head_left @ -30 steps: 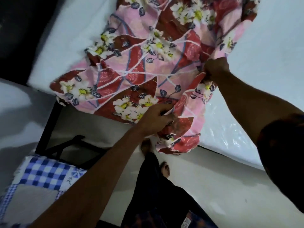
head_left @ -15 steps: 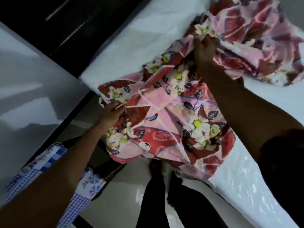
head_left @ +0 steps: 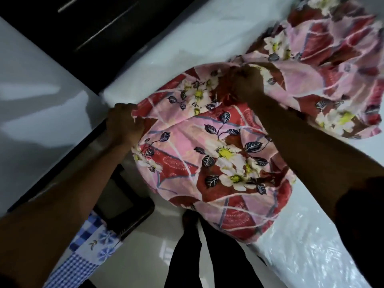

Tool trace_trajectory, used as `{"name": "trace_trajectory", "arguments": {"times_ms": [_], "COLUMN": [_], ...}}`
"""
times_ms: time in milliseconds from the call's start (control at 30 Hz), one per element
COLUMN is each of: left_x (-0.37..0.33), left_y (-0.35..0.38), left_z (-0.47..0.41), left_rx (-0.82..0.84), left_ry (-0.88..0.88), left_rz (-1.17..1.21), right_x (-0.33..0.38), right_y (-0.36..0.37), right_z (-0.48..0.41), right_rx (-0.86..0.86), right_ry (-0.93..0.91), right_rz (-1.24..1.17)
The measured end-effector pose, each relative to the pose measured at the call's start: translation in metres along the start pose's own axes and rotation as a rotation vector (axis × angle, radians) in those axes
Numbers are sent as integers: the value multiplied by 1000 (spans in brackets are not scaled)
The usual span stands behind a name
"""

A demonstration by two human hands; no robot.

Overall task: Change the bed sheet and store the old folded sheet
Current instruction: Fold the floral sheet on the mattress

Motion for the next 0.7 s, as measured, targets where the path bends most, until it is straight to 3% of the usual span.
{"name": "trace_trajectory", "arguments": {"times_ms": [167, 400, 567, 700], "left_x": [-123, -327, -441, -494], "left_y": [50, 144, 213, 249], "left_z": [2, -30, -18, -7], "left_rx": [60, 282, 449, 485], "left_ry": [260, 684, 968, 1103], "left_rz": [124, 137, -56, -142], "right_x": [-77, -255, -348, -379], "right_y": [-99, -184, -184, -179], "right_z": [31, 46, 64, 82], "right_rx": [-289, -549, -648, -703], "right_ry": [87, 642, 1083, 1337], "right_rz": [14, -157, -446, -477]}}
Point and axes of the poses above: each hand's wrist, its own z-axis away from the middle knuckle, its own y-axis out of the palm, x = y × z, the point moved 10 cm from there along -z, towards the middle knuckle, and after that the axes turned 7 degrees about z, right-handed, at the moved point
